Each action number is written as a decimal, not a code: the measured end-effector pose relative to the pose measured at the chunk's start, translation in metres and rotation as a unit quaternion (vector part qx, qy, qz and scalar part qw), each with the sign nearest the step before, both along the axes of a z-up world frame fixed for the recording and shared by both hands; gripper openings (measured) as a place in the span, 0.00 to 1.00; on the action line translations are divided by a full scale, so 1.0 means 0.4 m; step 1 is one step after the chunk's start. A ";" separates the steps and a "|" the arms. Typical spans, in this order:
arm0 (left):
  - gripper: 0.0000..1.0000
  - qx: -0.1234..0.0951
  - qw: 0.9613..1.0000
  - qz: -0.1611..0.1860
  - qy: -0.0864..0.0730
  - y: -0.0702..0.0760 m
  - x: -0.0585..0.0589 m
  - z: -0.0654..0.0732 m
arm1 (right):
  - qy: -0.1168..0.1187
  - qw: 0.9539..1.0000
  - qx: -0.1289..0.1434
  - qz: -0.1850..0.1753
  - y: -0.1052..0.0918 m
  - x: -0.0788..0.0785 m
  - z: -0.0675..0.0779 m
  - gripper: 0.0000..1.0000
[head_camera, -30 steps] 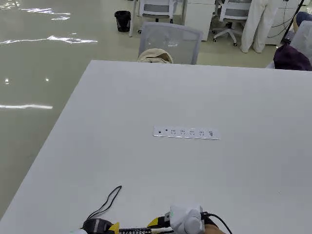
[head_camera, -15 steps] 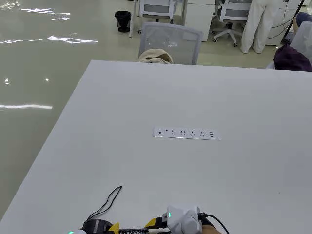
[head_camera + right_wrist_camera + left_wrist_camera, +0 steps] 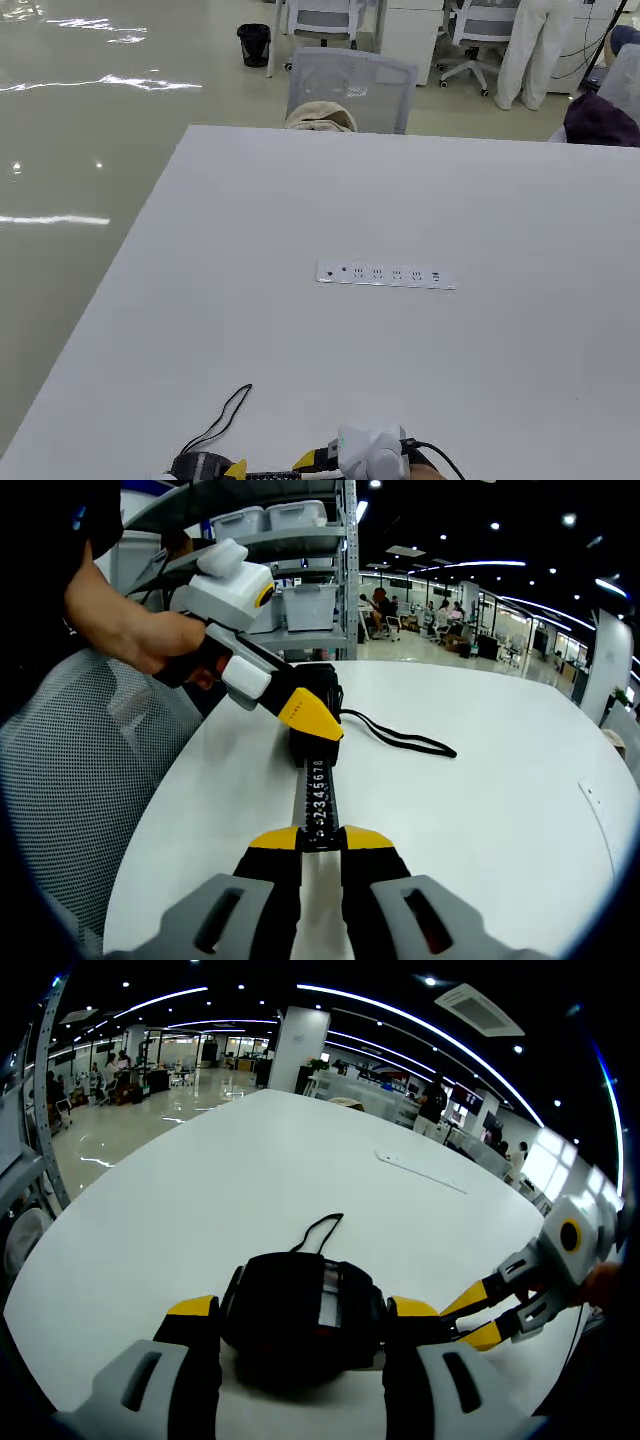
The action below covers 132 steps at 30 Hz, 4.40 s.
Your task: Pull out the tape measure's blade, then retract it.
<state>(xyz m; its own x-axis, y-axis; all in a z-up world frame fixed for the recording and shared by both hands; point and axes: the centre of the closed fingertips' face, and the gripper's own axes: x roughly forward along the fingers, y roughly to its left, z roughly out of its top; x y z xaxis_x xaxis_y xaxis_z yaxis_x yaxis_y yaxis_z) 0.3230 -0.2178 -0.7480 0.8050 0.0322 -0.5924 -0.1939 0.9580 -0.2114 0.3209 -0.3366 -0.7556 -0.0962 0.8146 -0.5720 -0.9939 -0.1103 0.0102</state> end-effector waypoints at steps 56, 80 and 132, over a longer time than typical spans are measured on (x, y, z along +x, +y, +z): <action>0.62 -0.009 1.000 -0.004 0.003 0.000 -0.002 0.000 | 0.004 1.000 0.005 0.009 0.067 -0.013 -0.006 0.13; 0.63 -0.015 1.000 -0.004 0.005 0.003 -0.003 0.000 | 0.006 1.000 0.004 0.011 0.097 -0.017 -0.010 0.13; 0.63 -0.023 1.000 -0.006 0.006 0.003 -0.004 0.002 | 0.005 1.000 0.009 0.014 0.160 -0.028 -0.018 0.12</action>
